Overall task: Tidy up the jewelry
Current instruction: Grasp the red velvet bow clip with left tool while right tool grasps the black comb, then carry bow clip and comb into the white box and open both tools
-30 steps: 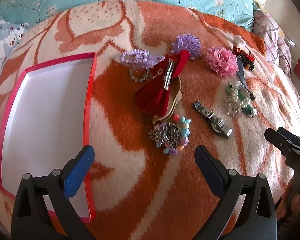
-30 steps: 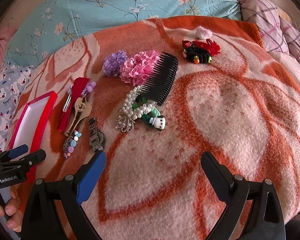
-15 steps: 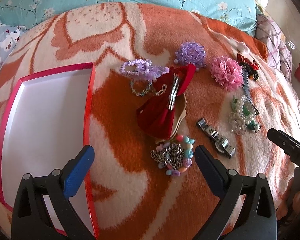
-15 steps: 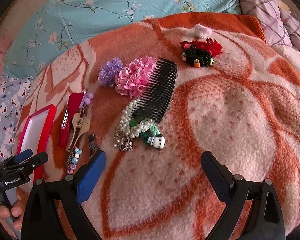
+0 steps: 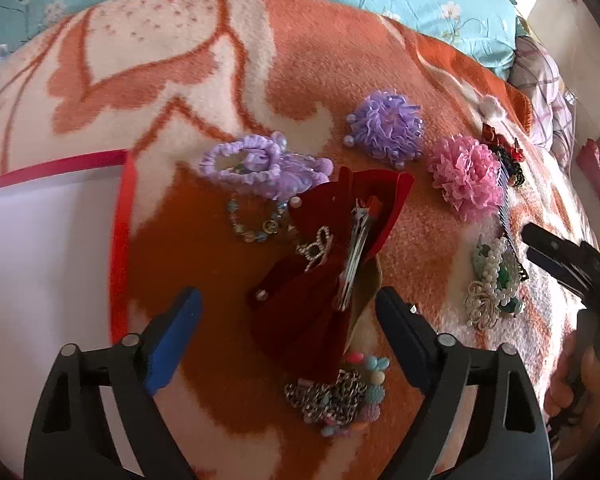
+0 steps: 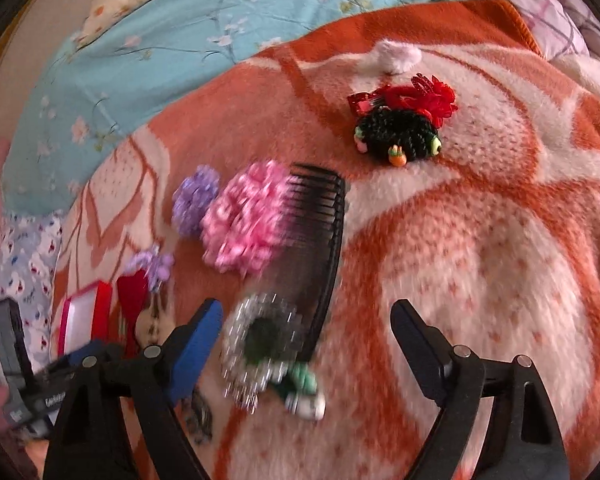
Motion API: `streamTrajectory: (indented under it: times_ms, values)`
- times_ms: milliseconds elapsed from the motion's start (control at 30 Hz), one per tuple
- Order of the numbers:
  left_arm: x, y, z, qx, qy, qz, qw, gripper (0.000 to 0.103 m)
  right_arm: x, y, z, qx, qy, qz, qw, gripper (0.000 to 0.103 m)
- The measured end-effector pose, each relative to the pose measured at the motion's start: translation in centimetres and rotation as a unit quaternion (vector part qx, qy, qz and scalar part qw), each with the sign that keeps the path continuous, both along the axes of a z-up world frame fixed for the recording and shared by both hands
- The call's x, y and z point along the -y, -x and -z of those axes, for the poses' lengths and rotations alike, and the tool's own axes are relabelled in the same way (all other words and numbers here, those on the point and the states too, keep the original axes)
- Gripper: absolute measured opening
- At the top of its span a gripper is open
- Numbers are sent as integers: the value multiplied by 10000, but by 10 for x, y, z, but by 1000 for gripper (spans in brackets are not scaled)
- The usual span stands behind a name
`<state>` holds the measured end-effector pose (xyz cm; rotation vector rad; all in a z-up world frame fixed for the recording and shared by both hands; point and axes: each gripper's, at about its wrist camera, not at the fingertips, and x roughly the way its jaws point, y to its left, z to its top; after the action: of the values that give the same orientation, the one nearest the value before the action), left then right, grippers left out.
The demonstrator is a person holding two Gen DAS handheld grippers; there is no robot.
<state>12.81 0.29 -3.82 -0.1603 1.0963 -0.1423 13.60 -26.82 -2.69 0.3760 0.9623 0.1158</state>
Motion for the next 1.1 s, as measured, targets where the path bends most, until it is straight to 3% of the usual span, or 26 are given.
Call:
streamTrajectory:
  times_ms: [100,300,367,500,833,1100]
  values:
    - [1,-7,7,-114,130,56,9998,79,0,-15,11,-196,-147,37,9997,73]
    - [-5,-11,14,-213,637,116,9977,38,-4,-26,14,-194,-12,77,9998,70]
    - [0,-9,11,-153,589,202,9979,29,-8,-26,13,-218,80,20,9997,52]
    - [7,-3,6,-30,355,309,9989,24,-9,-21,14,-156,151,-55,9998,51]
    - [-9,21,-22,221,660,283,9972,18,-6,3,-10,87,-101,-144,9998,51]
    - [-26,41,-40,419,689,187,9966,17,-45,24,-33,286,-229,-746,9965,51]
